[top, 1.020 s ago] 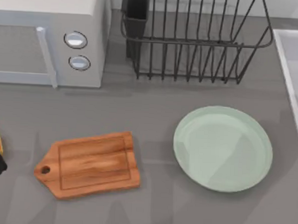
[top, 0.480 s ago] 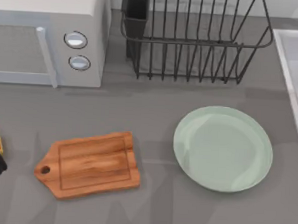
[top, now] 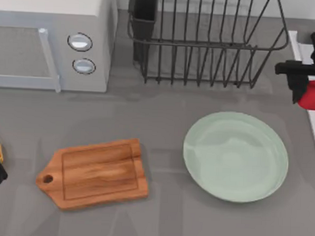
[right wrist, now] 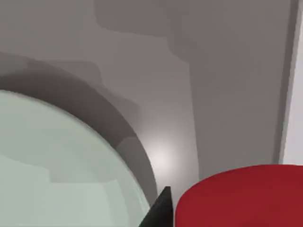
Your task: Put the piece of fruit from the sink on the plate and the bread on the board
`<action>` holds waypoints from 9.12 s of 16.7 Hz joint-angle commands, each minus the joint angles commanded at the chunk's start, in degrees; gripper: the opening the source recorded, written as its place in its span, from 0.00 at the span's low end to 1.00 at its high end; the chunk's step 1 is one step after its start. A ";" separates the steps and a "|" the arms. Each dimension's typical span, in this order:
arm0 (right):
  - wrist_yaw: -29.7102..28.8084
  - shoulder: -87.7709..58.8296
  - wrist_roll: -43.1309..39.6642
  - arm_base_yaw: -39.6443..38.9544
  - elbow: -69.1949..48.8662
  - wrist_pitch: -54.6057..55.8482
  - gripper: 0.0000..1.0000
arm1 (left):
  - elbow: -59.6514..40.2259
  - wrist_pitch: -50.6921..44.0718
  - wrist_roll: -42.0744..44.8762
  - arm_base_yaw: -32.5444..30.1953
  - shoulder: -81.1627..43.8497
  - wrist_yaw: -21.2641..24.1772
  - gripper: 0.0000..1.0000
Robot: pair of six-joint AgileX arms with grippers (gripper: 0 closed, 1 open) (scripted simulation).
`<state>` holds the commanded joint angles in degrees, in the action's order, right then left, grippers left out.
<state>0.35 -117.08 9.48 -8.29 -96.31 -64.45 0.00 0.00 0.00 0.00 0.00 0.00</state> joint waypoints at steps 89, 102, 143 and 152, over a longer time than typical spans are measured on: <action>-0.35 117.08 -9.48 8.29 96.31 64.45 1.00 | -51.05 -42.92 54.41 4.05 -77.69 -0.03 1.00; -0.35 117.08 -9.48 8.29 96.31 64.45 1.00 | -68.93 -56.28 72.45 5.47 -102.69 -0.08 1.00; -0.35 117.08 -9.48 8.29 96.31 64.45 1.00 | -61.04 -45.09 72.36 5.91 -107.00 -0.14 0.00; -0.35 117.08 -9.48 8.29 96.31 64.45 1.00 | -72.46 -62.85 72.10 5.76 -100.56 -0.38 0.00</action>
<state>0.00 0.00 0.00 0.00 0.00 0.00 -72.46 -62.85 72.10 5.76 -100.56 -0.38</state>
